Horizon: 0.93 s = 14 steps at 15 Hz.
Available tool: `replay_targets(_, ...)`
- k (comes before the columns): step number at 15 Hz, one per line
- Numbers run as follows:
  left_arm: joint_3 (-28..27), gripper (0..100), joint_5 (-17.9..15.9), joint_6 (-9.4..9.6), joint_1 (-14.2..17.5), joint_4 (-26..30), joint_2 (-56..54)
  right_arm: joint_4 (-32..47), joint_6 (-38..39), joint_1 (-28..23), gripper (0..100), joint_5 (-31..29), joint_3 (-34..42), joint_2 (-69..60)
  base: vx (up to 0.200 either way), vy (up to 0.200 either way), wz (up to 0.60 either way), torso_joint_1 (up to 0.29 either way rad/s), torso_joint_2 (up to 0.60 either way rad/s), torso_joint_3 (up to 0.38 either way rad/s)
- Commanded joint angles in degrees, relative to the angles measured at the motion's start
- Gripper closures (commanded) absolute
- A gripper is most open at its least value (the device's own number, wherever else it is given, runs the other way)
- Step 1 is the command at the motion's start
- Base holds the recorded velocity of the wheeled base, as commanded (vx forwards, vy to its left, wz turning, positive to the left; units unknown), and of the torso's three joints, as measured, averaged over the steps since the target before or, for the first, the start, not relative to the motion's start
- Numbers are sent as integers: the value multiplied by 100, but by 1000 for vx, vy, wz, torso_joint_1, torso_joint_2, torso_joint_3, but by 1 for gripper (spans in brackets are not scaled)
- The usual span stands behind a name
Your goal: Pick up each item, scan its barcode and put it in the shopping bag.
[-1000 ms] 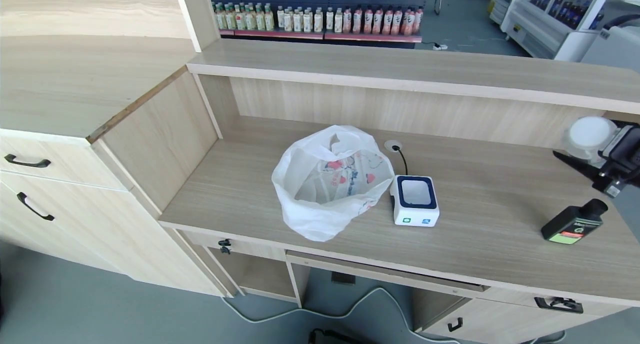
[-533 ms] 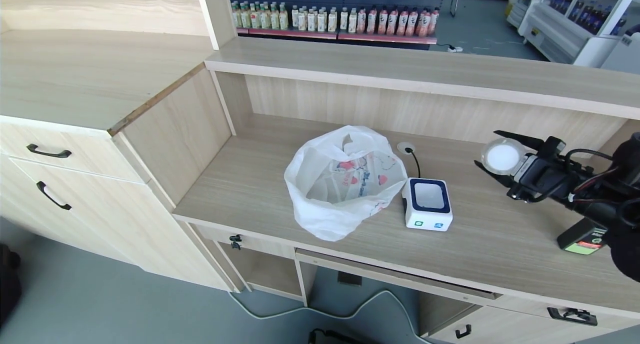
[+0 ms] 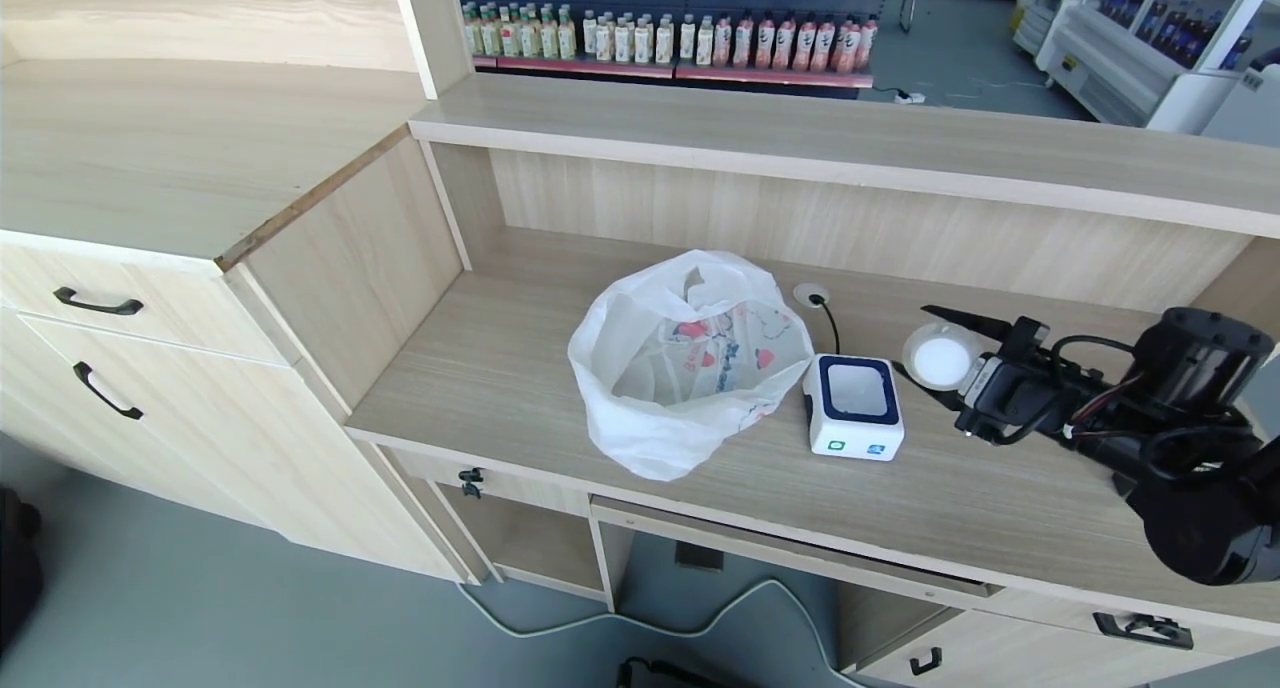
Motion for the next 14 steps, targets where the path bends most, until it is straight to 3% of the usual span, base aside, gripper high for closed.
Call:
replay_targets(1,1,0,1,-3,0,-6,-2,-50,3,105,100,5,2,172,0,0,0,0,0,0)
replay_targets(14,1,0,1,-3,0,-6,-2,-736,179,465,100,-13,-332,875,0,0,0,0,0,0)
